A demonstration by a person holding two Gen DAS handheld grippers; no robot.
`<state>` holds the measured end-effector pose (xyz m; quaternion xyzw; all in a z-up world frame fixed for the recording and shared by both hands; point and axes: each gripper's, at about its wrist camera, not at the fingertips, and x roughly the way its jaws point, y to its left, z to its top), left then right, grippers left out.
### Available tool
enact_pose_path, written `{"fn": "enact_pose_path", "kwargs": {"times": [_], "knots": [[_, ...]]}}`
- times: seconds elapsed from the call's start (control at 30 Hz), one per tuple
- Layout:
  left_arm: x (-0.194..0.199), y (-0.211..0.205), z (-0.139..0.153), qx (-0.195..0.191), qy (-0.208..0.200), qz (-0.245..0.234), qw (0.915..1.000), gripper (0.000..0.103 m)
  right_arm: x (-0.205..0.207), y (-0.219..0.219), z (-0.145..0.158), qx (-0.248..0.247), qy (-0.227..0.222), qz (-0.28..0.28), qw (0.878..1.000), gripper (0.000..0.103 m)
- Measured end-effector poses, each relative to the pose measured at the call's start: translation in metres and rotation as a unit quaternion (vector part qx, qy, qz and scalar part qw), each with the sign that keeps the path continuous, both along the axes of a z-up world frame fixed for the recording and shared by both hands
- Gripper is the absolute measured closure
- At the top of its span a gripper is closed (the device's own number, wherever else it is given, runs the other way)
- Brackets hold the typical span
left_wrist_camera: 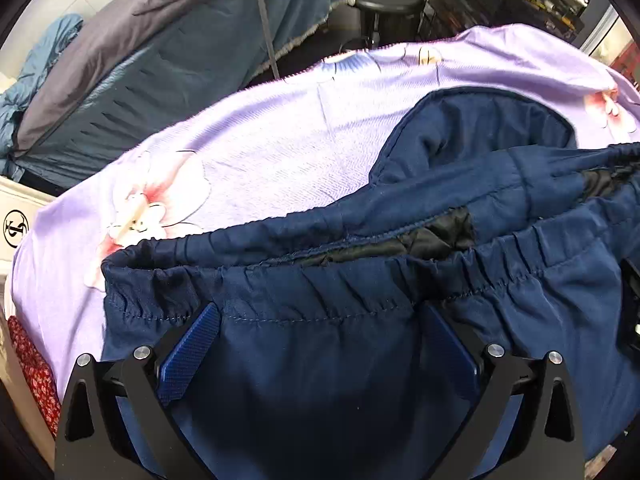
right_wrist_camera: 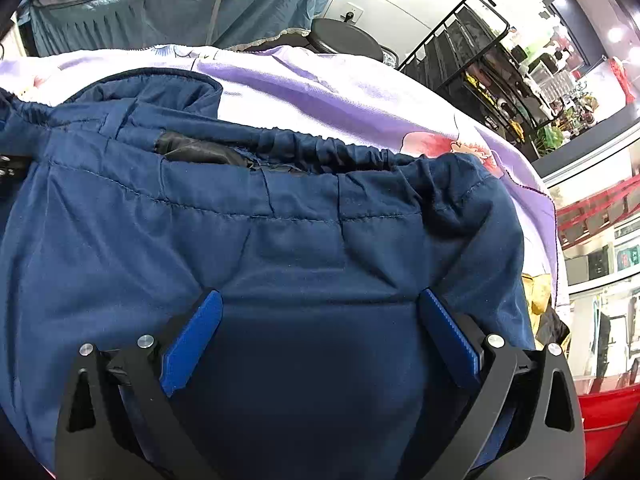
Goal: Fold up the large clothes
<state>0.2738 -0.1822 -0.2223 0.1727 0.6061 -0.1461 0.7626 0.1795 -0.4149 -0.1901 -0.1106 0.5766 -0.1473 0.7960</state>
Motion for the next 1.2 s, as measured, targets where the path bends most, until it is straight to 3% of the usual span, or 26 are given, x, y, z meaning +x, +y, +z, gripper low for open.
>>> {"fn": "enact_pose_path", "kwargs": {"times": [0.17, 0.27, 0.43, 0.6, 0.87, 0.93, 1.07, 1.2], "knots": [[-0.033, 0.018, 0.04, -0.042, -0.024, 0.008, 0.9988, 0.007, -0.007, 0.008, 0.011, -0.003, -0.007, 0.002, 1.0, 0.006], [-0.055, 0.028, 0.064, -0.057, -0.048, 0.005, 0.9972, 0.007, -0.018, 0.012, 0.033, 0.019, -0.036, -0.003, 0.999, 0.006], [-0.095, 0.046, 0.08, -0.057, -0.068, -0.001, 0.9961, 0.007, -0.054, 0.021, 0.071, 0.05, -0.08, -0.01, 0.996, 0.006], [-0.131, 0.071, 0.076, -0.047, -0.063, 0.013, 0.9968, 0.007, -0.097, 0.017, 0.1, 0.055, -0.103, -0.016, 0.993, 0.006], [-0.161, 0.136, 0.061, -0.069, -0.024, 0.102, 0.9921, 0.007, -0.152, -0.051, 0.117, 0.094, -0.126, -0.092, 0.983, 0.006], [-0.164, 0.155, 0.058, -0.072, -0.019, 0.126, 0.9893, 0.007, -0.16, -0.067, 0.115, 0.123, -0.124, -0.11, 0.978, 0.006], [-0.166, 0.186, 0.055, -0.096, -0.005, 0.16, 0.9824, 0.007, -0.18, -0.102, 0.108, 0.219, -0.128, -0.143, 0.957, 0.006], [-0.162, 0.211, 0.048, -0.131, 0.015, 0.183, 0.9743, 0.007, -0.188, -0.116, 0.094, 0.264, -0.111, -0.145, 0.947, 0.006]]}}
